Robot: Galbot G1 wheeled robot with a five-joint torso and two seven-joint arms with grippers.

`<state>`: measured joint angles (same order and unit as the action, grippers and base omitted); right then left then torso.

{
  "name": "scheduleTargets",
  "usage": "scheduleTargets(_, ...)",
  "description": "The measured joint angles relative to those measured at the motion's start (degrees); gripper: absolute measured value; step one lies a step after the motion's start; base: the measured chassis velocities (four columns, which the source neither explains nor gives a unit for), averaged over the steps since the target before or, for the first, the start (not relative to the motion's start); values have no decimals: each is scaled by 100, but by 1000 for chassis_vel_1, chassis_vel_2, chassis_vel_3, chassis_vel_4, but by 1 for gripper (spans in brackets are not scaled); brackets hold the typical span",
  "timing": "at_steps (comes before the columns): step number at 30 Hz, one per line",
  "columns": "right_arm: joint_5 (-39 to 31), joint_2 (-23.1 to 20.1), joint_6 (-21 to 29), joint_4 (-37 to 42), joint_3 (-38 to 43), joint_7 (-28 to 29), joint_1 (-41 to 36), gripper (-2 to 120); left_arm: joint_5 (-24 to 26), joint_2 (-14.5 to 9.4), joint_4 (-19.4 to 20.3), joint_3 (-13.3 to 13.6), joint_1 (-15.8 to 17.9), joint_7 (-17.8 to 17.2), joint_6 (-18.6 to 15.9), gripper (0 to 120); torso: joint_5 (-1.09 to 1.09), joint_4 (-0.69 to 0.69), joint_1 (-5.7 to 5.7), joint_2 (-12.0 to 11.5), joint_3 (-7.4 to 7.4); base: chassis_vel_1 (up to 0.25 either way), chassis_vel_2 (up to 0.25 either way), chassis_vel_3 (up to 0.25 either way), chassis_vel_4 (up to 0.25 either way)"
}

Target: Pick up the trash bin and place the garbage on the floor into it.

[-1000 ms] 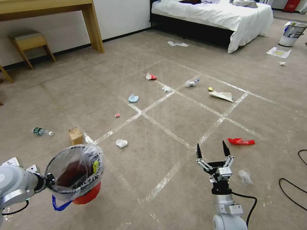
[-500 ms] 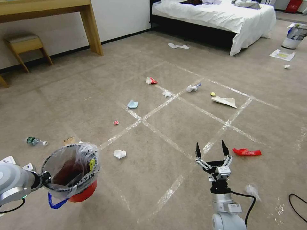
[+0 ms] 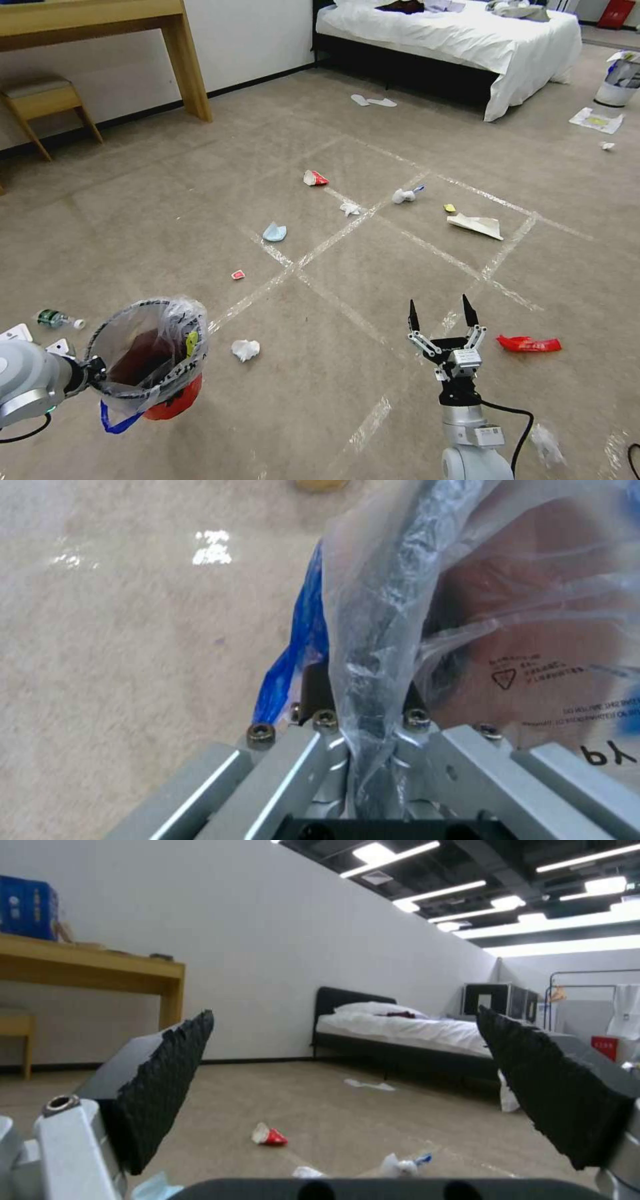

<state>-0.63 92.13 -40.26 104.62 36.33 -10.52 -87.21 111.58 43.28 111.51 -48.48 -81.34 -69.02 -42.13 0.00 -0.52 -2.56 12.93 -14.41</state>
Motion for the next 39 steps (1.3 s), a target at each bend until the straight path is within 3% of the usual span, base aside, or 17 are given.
scheduleTargets(6,-10,3,-79,-13,-23,6,-3,100,-24,7,12,4,-4,14,6,1,0,1,-2,0,-1,-109,135,89,-101)
scheduleTargets(30,39,-82,-127,20,258,128,-121,100,-101,43,38,84,0,67,5,1,2,1,1,0,0,-3,1,1,-2)
scheduleTargets(35,62,-502,237,-28,564,601,-147,100,-140,33,17,100,3,87,2,1,3,2,0,1,0,0,0,0,0)
scheduleTargets(38,80,-1159,472,-241,1010,958,-237,100,-176,22,-13,100,3,163,0,1,3,2,0,0,0,0,0,0,0)
scheduleTargets(39,80,-1159,472,-241,1010,958,-237,100,-176,22,-13,100,3,163,0,1,3,2,0,0,0,0,0,0,0)
